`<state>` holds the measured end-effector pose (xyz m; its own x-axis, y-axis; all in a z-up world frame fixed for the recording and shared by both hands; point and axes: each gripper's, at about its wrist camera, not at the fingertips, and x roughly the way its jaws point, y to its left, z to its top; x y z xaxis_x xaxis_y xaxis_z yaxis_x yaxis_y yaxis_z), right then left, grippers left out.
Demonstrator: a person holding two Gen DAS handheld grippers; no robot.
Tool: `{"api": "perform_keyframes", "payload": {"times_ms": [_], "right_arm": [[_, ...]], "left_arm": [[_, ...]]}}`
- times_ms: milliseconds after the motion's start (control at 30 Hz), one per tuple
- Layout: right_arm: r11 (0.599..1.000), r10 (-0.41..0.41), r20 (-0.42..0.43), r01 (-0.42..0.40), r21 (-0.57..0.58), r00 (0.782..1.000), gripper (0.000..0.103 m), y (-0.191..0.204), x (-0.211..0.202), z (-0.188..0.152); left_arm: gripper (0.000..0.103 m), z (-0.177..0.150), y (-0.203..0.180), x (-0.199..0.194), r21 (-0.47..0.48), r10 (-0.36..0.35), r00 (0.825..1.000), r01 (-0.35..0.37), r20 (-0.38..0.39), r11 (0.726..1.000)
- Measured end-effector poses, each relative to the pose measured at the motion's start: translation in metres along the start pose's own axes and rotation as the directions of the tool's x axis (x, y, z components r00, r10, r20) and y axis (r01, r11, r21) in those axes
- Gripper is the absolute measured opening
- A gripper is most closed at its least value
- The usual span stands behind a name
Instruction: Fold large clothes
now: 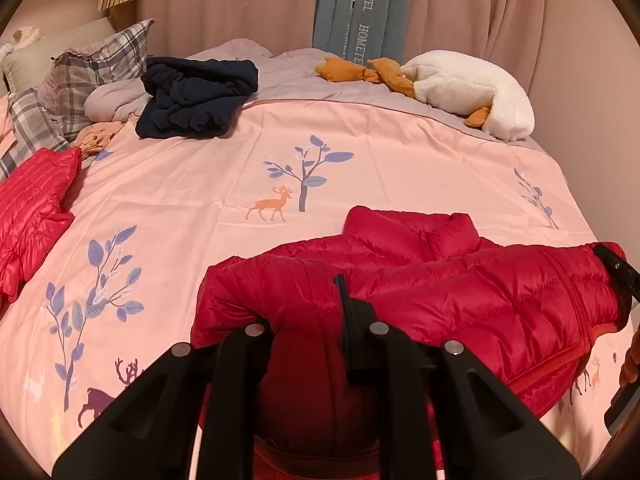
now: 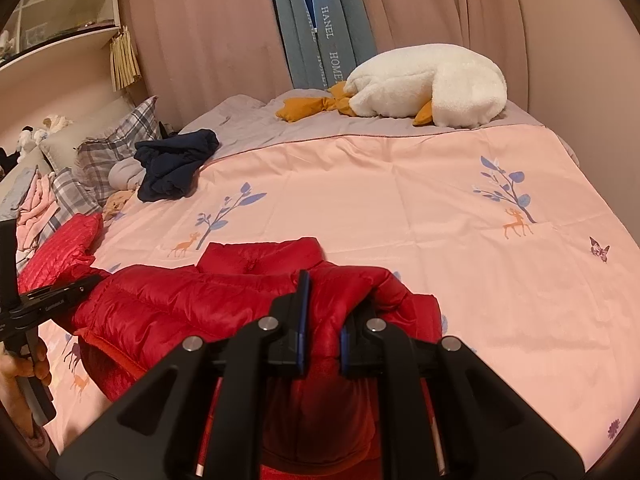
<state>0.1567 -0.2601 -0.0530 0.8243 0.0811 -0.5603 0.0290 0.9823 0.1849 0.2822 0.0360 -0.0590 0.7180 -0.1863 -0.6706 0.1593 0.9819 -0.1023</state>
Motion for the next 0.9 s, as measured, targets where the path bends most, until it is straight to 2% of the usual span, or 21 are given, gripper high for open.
{"api": "perform_keyframes", "payload": {"times_ms": [900], "right_arm": [[0.999,-0.031,-0.089,0.033,0.028,0.996,0.012,-0.011,0.063,-0.001]], "left_arm": [[0.02,0.005,-0.004,0.052,0.022,0.052,0.997,-0.051,-0.054,0.998]]}}
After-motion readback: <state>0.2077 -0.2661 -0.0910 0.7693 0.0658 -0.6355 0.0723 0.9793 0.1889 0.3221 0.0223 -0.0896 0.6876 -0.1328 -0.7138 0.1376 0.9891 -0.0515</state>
